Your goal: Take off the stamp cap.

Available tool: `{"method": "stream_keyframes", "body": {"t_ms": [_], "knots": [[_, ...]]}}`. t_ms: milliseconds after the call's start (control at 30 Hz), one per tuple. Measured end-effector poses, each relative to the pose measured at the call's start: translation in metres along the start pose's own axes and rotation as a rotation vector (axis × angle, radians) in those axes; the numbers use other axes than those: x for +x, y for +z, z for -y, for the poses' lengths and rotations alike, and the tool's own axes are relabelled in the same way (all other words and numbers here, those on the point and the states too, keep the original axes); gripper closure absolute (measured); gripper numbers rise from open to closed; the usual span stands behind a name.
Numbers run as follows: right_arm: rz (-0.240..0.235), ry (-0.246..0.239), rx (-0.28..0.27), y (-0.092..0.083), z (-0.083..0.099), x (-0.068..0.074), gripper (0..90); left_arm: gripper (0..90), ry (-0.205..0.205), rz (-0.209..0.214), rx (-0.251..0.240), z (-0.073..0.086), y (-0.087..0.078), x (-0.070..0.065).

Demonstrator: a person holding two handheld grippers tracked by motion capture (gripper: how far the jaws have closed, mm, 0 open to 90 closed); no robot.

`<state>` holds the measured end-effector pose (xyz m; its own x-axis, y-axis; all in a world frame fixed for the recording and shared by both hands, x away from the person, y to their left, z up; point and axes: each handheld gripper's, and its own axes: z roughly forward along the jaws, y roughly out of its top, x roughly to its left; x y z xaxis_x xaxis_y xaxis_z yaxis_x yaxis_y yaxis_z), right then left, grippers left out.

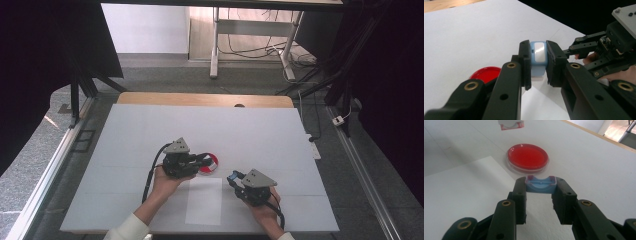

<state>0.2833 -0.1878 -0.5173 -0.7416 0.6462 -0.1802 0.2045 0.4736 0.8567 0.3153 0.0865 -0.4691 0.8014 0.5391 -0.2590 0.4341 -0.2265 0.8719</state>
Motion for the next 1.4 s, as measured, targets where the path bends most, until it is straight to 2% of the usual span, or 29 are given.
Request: {"method": "stream_keyframes", "body": {"t_ms": [267,467,533,633,933,1100,1400], "knots": [[0.005,0.006,0.006,-0.013,0.007,-0.010,64.9,75.5,0.009,-0.009,-0.002,-0.001,-0.004,0.001],[0.033,0.040,0.013,-0.029,0.019,-0.024,64.9,75.5,0.042,-0.030,0.000,-0.004,-0.009,0.000],[0.042,0.050,0.013,-0.034,0.022,-0.028,64.9,75.5,0.041,-0.030,-0.005,-0.005,-0.011,0.002],[0.056,0.057,0.010,-0.041,0.027,-0.031,64.8,75.4,0.053,-0.052,-0.002,-0.007,-0.014,0.003],[0.089,0.078,0.011,-0.058,0.038,-0.042,64.8,75.4,0.084,-0.083,0.017,-0.009,-0.012,0.005],[0.090,0.090,0.006,-0.059,0.040,-0.048,64.8,75.4,0.097,-0.086,0.037,-0.008,-0.010,0.007],[0.075,0.073,0.008,-0.054,0.039,-0.048,64.8,75.3,0.117,-0.098,0.053,-0.007,-0.009,0.008]]}}
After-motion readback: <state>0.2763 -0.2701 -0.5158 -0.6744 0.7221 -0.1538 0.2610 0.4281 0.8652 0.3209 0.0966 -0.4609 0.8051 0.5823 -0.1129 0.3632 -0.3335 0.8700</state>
